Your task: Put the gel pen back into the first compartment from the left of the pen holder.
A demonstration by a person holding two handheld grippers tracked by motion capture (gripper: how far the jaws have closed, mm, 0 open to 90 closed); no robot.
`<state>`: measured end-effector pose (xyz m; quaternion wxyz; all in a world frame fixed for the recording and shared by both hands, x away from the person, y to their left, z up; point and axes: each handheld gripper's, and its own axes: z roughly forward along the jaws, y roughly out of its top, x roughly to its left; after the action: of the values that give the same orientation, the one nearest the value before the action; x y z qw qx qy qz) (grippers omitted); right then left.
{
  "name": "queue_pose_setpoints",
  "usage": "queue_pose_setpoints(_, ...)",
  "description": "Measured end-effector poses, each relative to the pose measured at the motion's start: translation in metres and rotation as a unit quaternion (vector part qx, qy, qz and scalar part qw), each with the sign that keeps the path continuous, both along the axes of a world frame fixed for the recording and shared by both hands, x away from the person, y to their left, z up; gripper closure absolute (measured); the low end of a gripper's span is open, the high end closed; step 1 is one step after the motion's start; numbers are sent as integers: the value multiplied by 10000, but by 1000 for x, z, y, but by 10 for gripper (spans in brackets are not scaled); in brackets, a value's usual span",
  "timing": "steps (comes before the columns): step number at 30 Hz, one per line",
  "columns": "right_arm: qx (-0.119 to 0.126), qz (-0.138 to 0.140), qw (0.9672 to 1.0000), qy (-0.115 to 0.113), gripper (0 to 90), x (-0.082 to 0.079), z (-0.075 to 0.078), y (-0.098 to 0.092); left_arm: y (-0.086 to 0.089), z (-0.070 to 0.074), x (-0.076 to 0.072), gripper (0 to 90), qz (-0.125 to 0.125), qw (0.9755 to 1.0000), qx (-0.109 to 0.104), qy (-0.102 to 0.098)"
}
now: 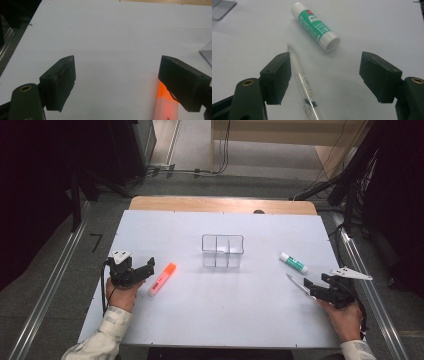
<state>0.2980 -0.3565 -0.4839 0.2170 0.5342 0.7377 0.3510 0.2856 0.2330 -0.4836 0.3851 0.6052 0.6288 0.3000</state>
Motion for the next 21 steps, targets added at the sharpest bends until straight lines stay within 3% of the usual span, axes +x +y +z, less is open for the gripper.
queue_pose_setpoints(8, -72, 306, 9994, 166, 319, 7, -4, 10, 1, 0, -1, 149, 28, 10000, -27, 9)
queue_pose_setpoints(21, -248, 466, 9982, 267, 383, 12, -9, 19, 0, 0, 0, 153, 25, 10000, -4, 19)
